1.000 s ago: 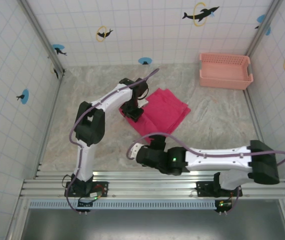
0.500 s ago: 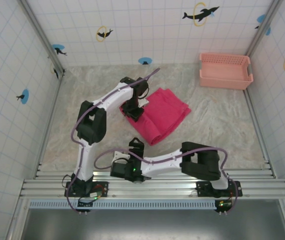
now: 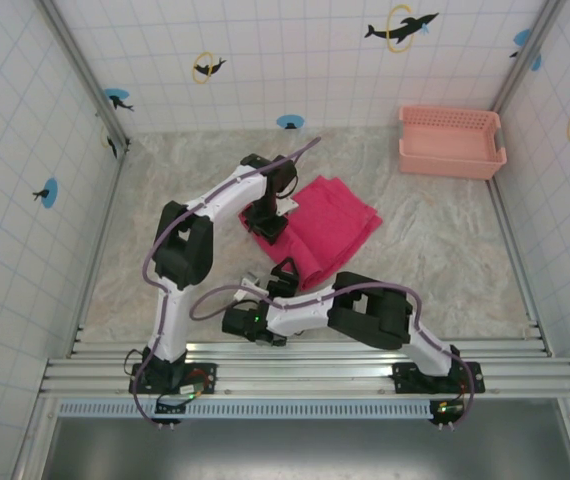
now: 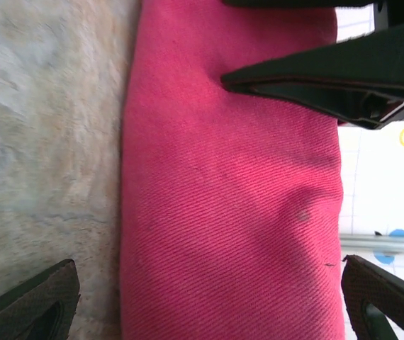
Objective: Roll up the long pants
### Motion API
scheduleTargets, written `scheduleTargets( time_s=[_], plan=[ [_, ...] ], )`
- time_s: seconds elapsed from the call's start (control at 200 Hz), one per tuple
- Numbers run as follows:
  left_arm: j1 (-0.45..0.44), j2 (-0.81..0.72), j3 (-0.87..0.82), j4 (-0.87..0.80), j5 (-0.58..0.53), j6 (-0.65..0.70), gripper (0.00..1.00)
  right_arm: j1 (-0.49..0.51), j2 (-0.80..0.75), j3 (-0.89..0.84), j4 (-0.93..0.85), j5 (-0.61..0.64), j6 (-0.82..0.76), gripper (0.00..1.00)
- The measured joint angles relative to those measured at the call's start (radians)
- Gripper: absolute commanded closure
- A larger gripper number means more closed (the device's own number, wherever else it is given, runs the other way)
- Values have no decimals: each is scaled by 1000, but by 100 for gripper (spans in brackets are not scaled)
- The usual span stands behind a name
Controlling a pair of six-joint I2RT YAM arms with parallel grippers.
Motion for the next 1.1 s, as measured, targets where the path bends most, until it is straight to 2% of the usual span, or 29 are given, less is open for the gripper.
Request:
scheduleTargets(
  time_s=[0.31, 0.365, 0.445, 0.781, 0.821, 0.966, 1.101],
  plan=[
    [0, 14, 2, -16, 0, 19, 54, -70, 20, 11, -19, 51, 36, 0],
    [0, 18, 5, -17, 0, 21, 54, -85, 20, 11, -14, 50, 29, 8],
    [0, 23, 10, -17, 0, 21, 54, -108, 23, 11, 5, 26, 13, 26],
    [11, 23, 10, -21, 0, 23, 54, -149, 25, 2, 96, -50, -97, 54],
    [13, 23, 10, -21, 0, 25, 53, -149, 25, -4, 108, -58, -111, 60],
    [27, 22, 10, -21, -1, 37, 52, -153, 0, -32, 146, -113, -170, 66],
    [61, 5, 9, -21, -5, 40, 49, -172, -98, -69, 159, -246, -225, 68]
  ],
)
